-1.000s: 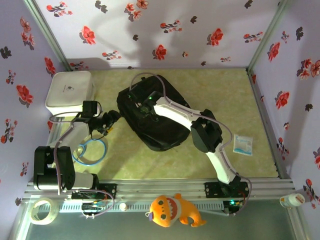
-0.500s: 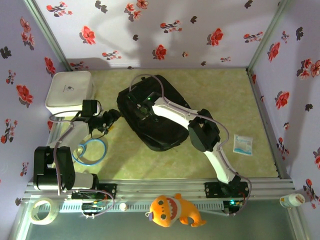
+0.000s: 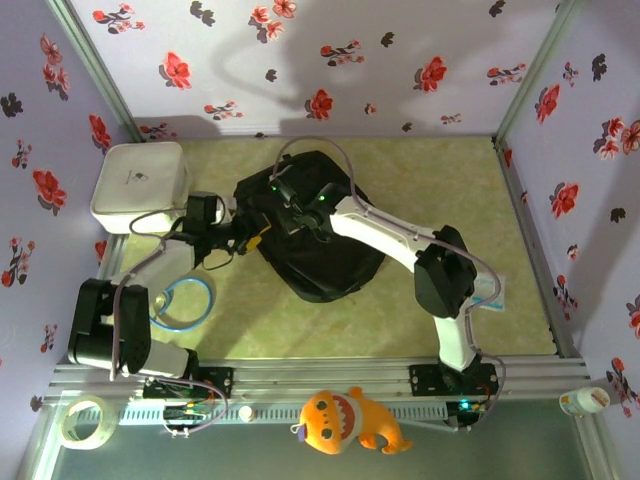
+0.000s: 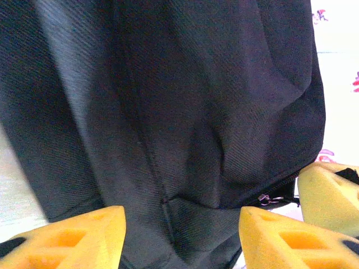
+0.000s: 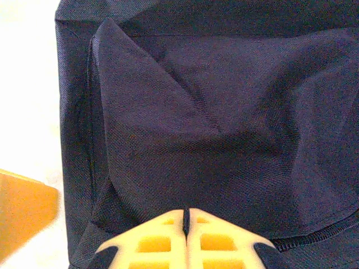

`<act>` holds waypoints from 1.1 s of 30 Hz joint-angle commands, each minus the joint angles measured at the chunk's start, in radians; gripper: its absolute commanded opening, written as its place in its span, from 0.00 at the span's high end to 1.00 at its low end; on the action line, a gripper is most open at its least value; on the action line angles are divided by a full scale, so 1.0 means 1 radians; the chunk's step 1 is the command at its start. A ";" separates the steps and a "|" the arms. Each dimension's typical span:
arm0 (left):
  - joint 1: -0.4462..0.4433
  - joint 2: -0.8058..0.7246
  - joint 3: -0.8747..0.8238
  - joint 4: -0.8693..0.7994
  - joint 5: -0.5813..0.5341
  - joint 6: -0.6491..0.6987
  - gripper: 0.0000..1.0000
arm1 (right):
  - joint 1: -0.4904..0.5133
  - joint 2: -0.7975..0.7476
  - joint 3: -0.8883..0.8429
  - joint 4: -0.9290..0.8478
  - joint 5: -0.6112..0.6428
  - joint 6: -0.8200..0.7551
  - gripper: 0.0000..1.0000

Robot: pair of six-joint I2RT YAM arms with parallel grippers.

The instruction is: Pack the student bag

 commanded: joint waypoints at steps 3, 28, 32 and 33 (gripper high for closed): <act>-0.047 0.081 0.046 0.146 0.070 -0.061 0.49 | -0.008 -0.056 -0.025 0.062 -0.007 0.057 1.00; -0.033 0.113 0.087 -0.070 -0.074 0.000 1.00 | -0.261 0.006 -0.100 -0.003 0.311 0.223 0.99; -0.032 0.117 0.100 -0.072 -0.075 0.002 1.00 | -0.333 0.067 -0.051 -0.049 0.307 0.290 0.99; -0.033 0.122 0.104 -0.073 -0.074 0.004 1.00 | -0.344 0.071 -0.048 -0.049 0.296 0.297 0.99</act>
